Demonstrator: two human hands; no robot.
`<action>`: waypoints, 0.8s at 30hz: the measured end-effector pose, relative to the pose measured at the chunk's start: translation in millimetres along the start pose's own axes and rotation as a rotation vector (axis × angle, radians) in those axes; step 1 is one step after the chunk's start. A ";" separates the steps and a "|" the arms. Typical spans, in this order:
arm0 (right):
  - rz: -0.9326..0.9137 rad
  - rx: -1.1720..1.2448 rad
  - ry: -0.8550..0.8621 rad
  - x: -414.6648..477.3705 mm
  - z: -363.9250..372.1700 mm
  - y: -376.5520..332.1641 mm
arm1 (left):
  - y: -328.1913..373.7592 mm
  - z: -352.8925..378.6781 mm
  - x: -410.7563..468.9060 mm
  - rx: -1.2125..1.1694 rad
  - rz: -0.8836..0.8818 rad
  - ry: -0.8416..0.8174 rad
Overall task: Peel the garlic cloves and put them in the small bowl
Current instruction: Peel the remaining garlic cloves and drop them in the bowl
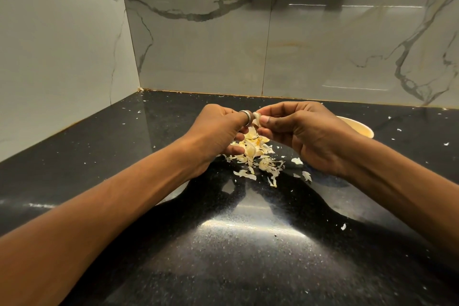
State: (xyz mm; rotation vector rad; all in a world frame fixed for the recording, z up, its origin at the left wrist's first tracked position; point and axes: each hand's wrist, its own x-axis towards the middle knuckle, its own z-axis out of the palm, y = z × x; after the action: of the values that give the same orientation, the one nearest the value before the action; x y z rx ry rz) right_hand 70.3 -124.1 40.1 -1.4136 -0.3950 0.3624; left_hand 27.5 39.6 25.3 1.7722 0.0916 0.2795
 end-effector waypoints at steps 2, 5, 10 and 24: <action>0.001 0.009 0.011 -0.7 0.0 -0.6 | -0.2 -0.1 0.2 0.013 0.008 0.008; -0.006 0.035 0.006 -1.2 -0.7 -0.4 | -0.2 -0.4 0.3 0.022 0.017 0.016; 0.024 0.046 -0.045 -1.1 -2.0 -0.5 | -0.1 -0.2 0.0 0.027 0.022 0.023; -0.037 -0.089 -0.060 -4.5 -1.0 -1.7 | -0.4 -1.3 -0.2 0.037 0.032 0.023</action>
State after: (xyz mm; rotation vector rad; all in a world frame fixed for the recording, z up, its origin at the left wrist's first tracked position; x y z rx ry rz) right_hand 66.8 -127.3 41.4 -1.4822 -0.4908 0.3612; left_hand 27.0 40.9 25.2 1.8083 0.0851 0.3233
